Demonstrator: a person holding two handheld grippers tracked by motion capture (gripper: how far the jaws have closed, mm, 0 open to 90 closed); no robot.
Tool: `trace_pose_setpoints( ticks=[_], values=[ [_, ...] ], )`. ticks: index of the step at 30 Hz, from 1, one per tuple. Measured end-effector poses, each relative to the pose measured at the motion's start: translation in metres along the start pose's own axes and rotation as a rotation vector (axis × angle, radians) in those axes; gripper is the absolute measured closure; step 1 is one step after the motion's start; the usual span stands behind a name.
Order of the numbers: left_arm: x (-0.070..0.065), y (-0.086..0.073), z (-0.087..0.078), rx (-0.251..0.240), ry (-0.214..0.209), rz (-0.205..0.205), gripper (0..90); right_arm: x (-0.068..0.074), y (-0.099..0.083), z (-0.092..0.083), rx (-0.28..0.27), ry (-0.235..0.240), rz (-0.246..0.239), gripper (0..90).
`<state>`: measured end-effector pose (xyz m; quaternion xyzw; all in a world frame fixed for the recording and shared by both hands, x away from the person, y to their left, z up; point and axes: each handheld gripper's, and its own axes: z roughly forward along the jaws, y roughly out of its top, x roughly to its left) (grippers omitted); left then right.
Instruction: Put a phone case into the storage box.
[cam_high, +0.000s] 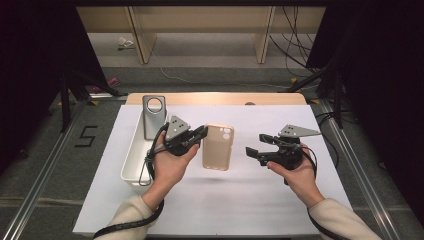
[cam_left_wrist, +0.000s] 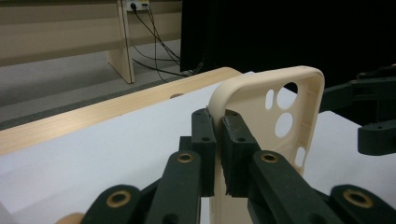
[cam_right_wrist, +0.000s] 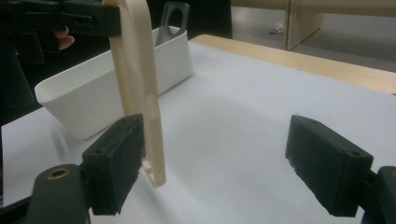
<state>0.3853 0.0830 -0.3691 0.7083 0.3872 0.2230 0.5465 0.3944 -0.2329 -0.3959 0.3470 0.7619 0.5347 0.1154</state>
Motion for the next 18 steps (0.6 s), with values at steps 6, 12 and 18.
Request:
trace_pose_setpoints(
  ticks=[6, 12, 18],
  values=[
    [0.007, 0.002, -0.004, -0.008, 0.011, -0.009, 84.6, -0.002, -0.002, -0.005, -0.002, -0.009, 0.0, 20.0],
    [0.01, 0.003, -0.007, -0.011, 0.02, -0.013, 84.6, -0.005, -0.005, -0.01, 0.001, -0.022, -0.005, 19.4],
    [0.012, 0.006, -0.009, -0.018, 0.025, -0.016, 84.6, -0.006, -0.008, -0.014, 0.007, -0.034, -0.01, 19.1]
  ],
)
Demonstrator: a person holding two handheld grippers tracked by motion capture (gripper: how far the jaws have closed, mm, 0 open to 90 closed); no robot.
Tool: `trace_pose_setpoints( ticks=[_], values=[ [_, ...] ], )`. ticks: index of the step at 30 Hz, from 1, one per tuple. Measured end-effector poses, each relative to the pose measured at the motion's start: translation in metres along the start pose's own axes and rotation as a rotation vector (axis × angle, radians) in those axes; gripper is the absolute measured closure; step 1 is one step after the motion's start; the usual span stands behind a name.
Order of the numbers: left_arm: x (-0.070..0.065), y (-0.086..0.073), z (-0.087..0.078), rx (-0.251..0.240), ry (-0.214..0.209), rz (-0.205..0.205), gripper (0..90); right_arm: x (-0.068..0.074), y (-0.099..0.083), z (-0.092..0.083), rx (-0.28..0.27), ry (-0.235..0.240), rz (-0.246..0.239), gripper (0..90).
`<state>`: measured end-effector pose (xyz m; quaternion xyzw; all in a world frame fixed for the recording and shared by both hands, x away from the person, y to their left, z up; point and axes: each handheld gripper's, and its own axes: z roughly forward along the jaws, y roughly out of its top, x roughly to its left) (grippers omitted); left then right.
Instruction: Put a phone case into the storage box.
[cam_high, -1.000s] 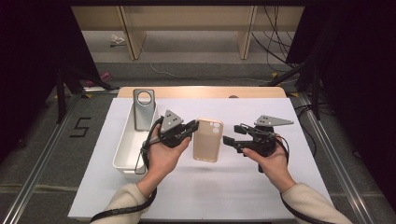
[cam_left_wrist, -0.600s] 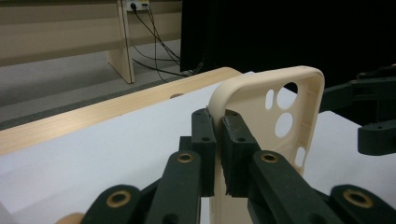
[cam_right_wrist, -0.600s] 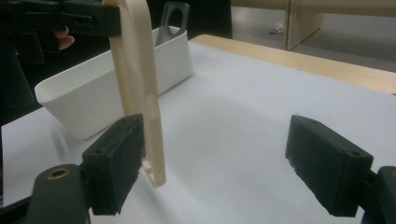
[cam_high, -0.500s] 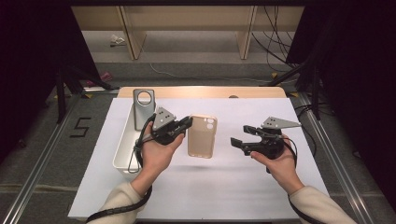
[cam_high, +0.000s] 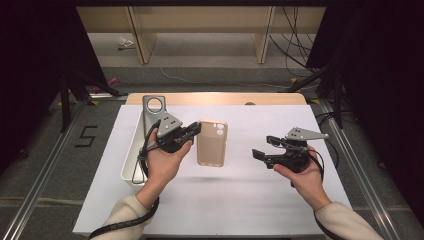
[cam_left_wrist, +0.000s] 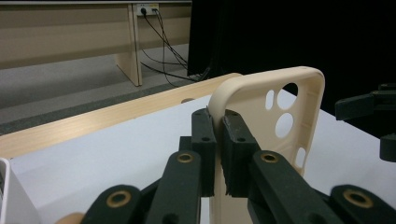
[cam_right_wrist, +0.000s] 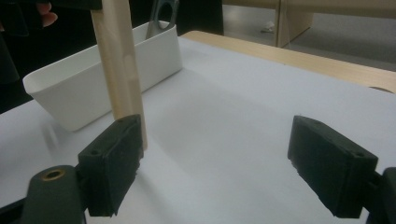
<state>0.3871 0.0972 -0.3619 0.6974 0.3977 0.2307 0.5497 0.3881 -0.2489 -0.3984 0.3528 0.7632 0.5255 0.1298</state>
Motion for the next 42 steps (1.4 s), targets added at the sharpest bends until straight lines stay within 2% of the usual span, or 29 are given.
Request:
trace_pose_setpoints(
  ticks=[11, 21, 42],
  values=[
    [0.008, 0.004, -0.005, -0.01, 0.018, -0.011, 84.6, -0.005, -0.004, -0.009, -0.003, -0.015, 0.012, 18.8],
    [0.014, 0.007, -0.009, -0.016, 0.037, -0.004, 84.7, -0.008, -0.009, -0.017, -0.005, -0.029, 0.018, 18.3],
    [0.027, 0.016, -0.016, -0.034, 0.052, -0.008, 84.7, -0.008, -0.013, -0.02, 0.0, -0.039, 0.029, 16.9]
  ],
)
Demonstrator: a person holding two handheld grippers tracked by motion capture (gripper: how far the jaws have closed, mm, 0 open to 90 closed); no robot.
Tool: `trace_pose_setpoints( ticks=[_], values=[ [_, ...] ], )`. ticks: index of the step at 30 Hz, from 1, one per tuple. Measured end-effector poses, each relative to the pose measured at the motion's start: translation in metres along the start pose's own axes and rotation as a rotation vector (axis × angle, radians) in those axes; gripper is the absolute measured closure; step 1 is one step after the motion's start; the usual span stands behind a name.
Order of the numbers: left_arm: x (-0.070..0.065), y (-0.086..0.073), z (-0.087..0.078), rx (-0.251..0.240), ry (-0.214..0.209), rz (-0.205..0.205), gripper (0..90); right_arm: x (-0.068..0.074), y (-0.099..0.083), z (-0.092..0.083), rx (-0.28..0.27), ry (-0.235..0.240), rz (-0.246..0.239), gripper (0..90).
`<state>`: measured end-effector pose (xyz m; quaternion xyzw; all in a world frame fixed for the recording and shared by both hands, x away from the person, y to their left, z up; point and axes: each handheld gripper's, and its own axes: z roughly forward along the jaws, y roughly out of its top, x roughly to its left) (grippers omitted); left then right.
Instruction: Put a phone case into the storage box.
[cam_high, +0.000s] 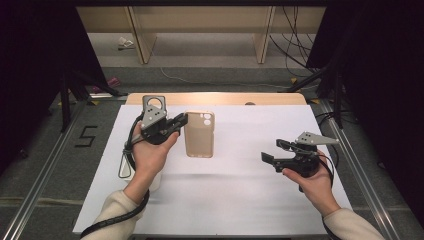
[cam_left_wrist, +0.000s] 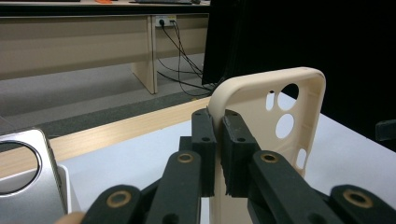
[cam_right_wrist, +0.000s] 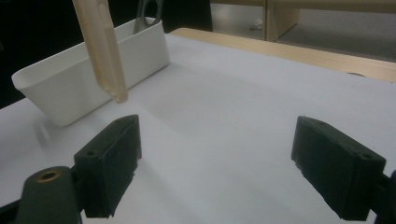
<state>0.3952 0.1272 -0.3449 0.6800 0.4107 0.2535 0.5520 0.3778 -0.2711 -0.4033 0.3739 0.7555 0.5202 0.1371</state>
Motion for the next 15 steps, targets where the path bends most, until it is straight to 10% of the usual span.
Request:
trace_pose_setpoints(
  ticks=[15],
  values=[
    [0.022, 0.014, -0.008, -0.019, 0.035, -0.009, 84.7, -0.001, -0.001, 0.001, -0.001, -0.006, 0.01, 16.8]
  ],
)
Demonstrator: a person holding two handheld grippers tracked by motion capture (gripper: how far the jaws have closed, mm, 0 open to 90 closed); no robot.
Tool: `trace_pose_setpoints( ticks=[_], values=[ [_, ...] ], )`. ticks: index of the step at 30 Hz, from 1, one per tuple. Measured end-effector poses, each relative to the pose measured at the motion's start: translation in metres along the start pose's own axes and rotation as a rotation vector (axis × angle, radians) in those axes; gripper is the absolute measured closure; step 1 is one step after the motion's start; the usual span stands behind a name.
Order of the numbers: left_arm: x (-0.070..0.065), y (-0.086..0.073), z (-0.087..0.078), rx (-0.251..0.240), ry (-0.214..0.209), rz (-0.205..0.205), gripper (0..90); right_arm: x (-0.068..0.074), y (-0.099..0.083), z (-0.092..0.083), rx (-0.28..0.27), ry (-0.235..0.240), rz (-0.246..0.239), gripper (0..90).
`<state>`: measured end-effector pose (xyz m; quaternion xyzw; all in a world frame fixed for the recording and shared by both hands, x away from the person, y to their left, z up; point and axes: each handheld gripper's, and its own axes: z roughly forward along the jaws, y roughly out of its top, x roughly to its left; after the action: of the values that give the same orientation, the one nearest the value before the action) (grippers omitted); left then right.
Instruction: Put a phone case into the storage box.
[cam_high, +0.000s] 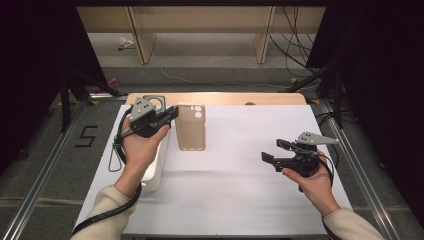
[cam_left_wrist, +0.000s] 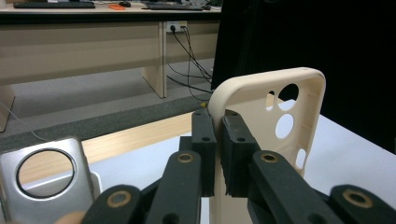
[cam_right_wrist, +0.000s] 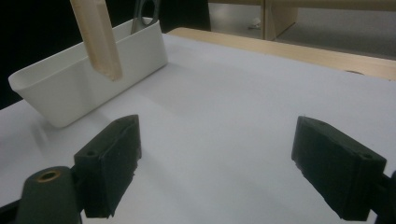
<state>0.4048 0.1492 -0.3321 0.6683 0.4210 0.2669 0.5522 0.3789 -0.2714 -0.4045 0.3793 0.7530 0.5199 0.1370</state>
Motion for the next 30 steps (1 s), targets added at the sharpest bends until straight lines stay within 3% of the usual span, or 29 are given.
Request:
trace_pose_setpoints(
  ticks=[13, 30],
  values=[
    [0.021, 0.011, -0.003, -0.002, 0.013, 0.011, 84.8, -0.001, -0.001, 0.0, -0.001, -0.002, 0.007, 16.8],
    [0.055, 0.017, -0.009, 0.011, 0.085, 0.01, 84.8, -0.001, -0.001, 0.0, -0.002, -0.003, 0.012, 16.8]
  ],
)
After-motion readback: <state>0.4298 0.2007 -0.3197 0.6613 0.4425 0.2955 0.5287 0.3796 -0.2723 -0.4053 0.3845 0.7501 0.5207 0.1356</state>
